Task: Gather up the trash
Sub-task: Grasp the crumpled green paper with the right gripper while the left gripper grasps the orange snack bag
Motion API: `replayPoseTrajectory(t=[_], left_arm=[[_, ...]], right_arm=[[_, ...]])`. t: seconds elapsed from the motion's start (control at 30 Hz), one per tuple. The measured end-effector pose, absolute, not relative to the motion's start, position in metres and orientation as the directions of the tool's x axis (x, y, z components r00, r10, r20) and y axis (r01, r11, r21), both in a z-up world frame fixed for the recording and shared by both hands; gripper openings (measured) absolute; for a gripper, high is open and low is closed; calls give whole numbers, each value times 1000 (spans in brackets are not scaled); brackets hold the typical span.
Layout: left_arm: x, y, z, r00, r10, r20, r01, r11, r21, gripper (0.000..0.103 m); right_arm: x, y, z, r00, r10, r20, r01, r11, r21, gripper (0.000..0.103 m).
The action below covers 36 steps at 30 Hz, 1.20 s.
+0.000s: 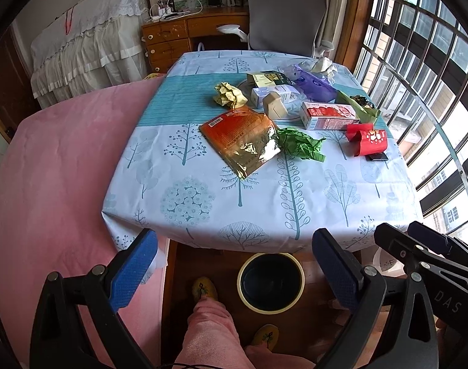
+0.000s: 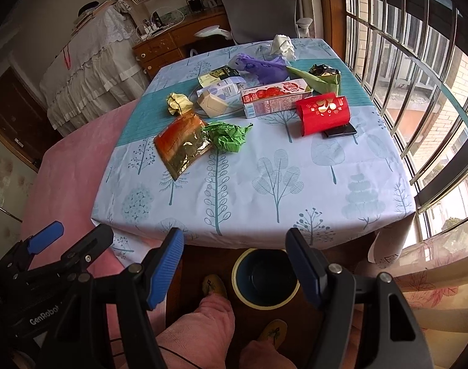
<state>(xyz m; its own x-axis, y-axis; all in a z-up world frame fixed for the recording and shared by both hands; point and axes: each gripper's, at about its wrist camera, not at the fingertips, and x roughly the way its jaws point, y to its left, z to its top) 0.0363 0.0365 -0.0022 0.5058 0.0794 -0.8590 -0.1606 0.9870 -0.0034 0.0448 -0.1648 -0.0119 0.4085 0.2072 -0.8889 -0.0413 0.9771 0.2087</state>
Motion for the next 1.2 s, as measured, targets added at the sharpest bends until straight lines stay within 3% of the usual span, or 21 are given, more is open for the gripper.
replayPoseTrajectory(t=[0.27, 0.67, 0.73, 0.77, 0.8, 0.97, 1.2], left_arm=[[107, 81, -9, 495, 28, -868, -149, 987, -53, 99], [224, 134, -46, 378, -59, -924, -28, 997, -75, 99], [239, 135, -56, 336, -77, -939, 0, 997, -82, 99], [246, 134, -60, 321, -86, -943, 15, 996, -86, 99], [251, 132, -63, 310, -95, -946, 30, 995, -90, 99], [288, 116, -79, 240, -136, -961, 63, 990, -124, 99], [330, 88, -101, 126, -121, -985, -13, 992, -124, 99]], right_arm=[[113, -148, -34, 373, 233, -898, 11, 967, 255, 69], [225, -154, -112, 301, 269, -915, 322, 874, 363, 69], [232, -155, -123, 296, 273, -915, 368, 852, 373, 62], [234, -155, -128, 291, 278, -915, 383, 843, 378, 47], [234, -155, -133, 281, 289, -915, 393, 835, 384, 41], [224, -157, -133, 328, 292, -899, 404, 817, 412, 36], [206, -169, -116, 383, 235, -893, 416, 819, 394, 33]])
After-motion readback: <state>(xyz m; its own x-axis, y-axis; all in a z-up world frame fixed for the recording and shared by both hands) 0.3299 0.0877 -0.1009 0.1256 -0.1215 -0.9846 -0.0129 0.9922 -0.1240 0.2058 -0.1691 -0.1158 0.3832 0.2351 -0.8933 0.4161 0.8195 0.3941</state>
